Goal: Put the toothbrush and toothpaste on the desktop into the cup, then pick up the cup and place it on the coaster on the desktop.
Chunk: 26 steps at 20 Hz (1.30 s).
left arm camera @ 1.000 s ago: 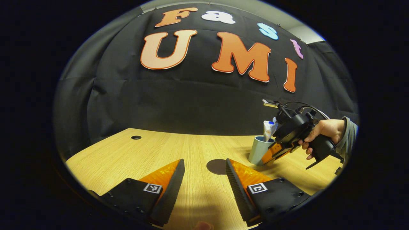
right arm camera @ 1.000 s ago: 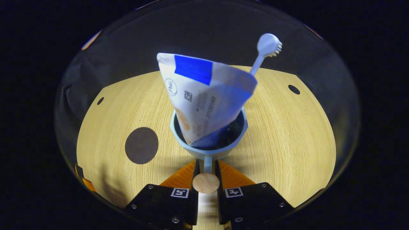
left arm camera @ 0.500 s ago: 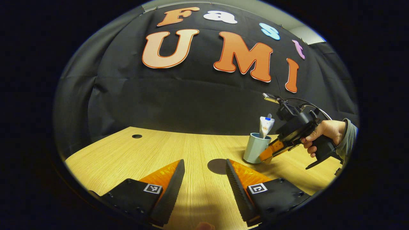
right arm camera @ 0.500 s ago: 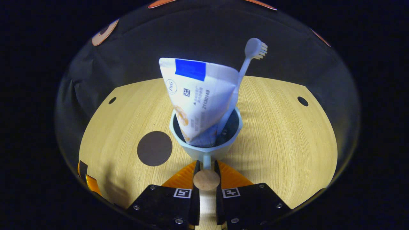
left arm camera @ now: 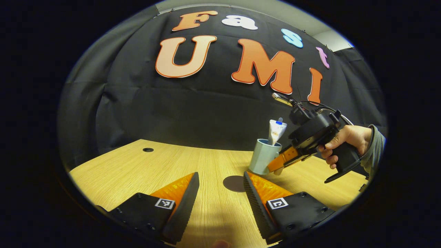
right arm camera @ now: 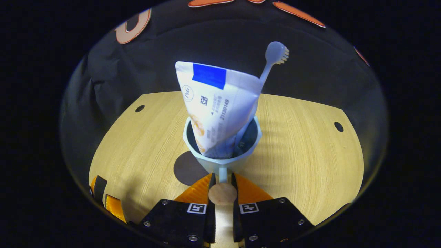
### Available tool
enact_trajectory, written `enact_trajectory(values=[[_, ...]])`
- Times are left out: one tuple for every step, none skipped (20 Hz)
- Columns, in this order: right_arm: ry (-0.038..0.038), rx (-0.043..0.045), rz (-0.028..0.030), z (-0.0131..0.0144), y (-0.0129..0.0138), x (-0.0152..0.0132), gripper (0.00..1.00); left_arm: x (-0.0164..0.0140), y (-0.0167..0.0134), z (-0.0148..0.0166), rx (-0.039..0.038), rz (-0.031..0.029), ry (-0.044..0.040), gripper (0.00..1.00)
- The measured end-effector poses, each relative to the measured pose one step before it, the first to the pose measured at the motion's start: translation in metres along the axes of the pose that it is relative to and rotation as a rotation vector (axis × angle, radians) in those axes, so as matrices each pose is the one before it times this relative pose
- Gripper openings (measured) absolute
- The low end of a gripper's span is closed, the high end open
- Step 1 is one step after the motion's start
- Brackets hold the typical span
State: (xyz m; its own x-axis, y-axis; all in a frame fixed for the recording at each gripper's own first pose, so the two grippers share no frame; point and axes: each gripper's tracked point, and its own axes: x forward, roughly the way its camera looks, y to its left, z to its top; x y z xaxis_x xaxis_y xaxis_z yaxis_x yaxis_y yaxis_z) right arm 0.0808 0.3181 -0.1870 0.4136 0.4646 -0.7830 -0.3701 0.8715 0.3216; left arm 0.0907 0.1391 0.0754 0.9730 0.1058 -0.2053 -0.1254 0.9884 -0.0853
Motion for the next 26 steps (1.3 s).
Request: enact_trajectory(values=[[0.00305,-0.01351,0.00730,-0.00023,0.00076,-0.00002,0.20,-0.00043,0.00002,-0.00043,0.00048,0.00111,0.00156,0.83],[0.00371,-0.01251,0.00993,0.00089,0.00043,0.00168,0.20,0.00054,-0.00002,-0.00028,0.00007,0.00138,0.00026,0.82],[0.00272,-0.00848,0.00878,-0.00050,0.00114,0.00076,0.20,-0.00054,0.00024,0.00073,-0.00064,0.00261,-0.00207,0.83],[0.00232,-0.00552,0.00910,-0.00010,0.00040,0.00034,0.20,-0.00007,0.00026,0.00062,-0.00016,0.00090,-0.00172,0.82],[0.00522,-0.00765,0.00832,-0.00075,0.00054,-0.00036,0.20,-0.00036,0.00021,-0.00063,0.00015,0.00115,0.00030,0.83],[0.00800,-0.01419,0.00659,-0.00073,-0.00018,-0.00054,0.20,0.00036,0.00005,-0.00007,0.00042,0.00153,0.00113,0.83],[0.00733,-0.01635,0.00273,-0.00081,0.00083,0.00188,0.20,-0.00035,-0.00006,-0.00026,0.00023,0.00084,0.00148,0.82],[0.00866,-0.01179,0.00030,0.00087,-0.00130,0.00065,0.20,0.00025,0.00033,0.00005,0.00065,0.00231,0.00064,0.82],[0.00979,0.00332,-0.00330,-0.00101,0.00011,-0.00086,0.20,-0.00085,0.00003,-0.00002,-0.00048,0.00052,0.00087,0.83],[0.00795,0.00169,0.00101,0.00044,0.00034,-0.00010,0.20,0.00072,-0.00008,-0.00051,0.00004,0.00099,0.00308,0.83],[0.00872,-0.00154,0.00267,-0.00171,0.00084,-0.00067,0.20,-0.00009,0.00005,-0.00126,0.00077,0.00128,0.00482,0.83],[0.01024,-0.00471,0.00322,-0.00048,-0.00014,-0.00050,0.20,0.00004,-0.00002,-0.00009,-0.00029,0.00055,0.00354,0.83],[0.01361,-0.00798,0.00335,-0.00024,-0.00034,-0.00077,0.20,-0.00025,0.00018,-0.00069,0.00076,0.00117,0.00269,0.82],[0.01380,-0.00227,0.00618,0.00009,-0.00054,-0.00040,0.20,-0.00024,0.00007,0.00092,0.00018,0.00061,-0.00001,0.83],[0.01465,-0.00765,0.00535,-0.00250,-0.00005,-0.00189,0.17,-0.00025,-0.00020,0.00073,-0.00120,-0.00040,-0.00207,0.83],[0.00036,-0.01846,-0.00198,0.00012,-0.00261,-0.00498,0.22,0.00002,0.00024,-0.00056,-0.00096,-0.00057,-0.00112,0.83],[-0.00559,-0.01004,-0.00413,0.00593,-0.00238,-0.00225,0.25,0.00145,0.00001,-0.00001,-0.00142,0.00003,-0.00061,0.83],[-0.02018,-0.01095,-0.00238,0.00588,-0.00124,-0.00007,0.33,-0.00076,0.00001,-0.00088,-0.00061,0.00076,0.00248,0.82],[-0.01598,-0.00407,0.00261,0.00350,-0.00158,-0.00076,0.34,0.00036,-0.00025,-0.00047,0.00013,0.00177,0.00304,0.83],[-0.02219,-0.00069,0.00036,0.00510,-0.00237,-0.00250,0.41,0.00013,-0.00009,-0.00121,-0.00061,0.00015,0.00328,0.83],[-0.02992,-0.00270,-0.00055,0.00609,0.00106,-0.00691,0.52,-0.00091,0.00062,-0.00109,0.00036,0.00295,0.00544,0.83],[-0.02722,-0.00236,0.00081,0.00515,0.00017,-0.00560,0.56,-0.00005,0.00039,0.00046,0.00074,0.00329,0.00088,0.83],[-0.02014,-0.00191,0.00313,0.00373,0.00044,-0.00590,0.63,0.00019,-0.00015,0.00129,-0.00052,0.00112,-0.00202,0.83],[-0.01329,-0.00228,0.00784,0.00182,0.00182,-0.00566,0.66,-0.00001,0.00016,-0.00028,-0.00096,0.00062,-0.00150,0.84],[-0.01355,-0.00222,0.00665,0.00023,0.00179,-0.00544,0.73,0.00051,-0.00014,-0.00014,-0.00121,-0.00080,-0.00125,0.83],[-0.01877,-0.00264,0.00539,0.00181,0.00112,-0.00455,0.77,0.00015,-0.00028,-0.00096,0.00083,-0.00037,0.00250,0.83]])
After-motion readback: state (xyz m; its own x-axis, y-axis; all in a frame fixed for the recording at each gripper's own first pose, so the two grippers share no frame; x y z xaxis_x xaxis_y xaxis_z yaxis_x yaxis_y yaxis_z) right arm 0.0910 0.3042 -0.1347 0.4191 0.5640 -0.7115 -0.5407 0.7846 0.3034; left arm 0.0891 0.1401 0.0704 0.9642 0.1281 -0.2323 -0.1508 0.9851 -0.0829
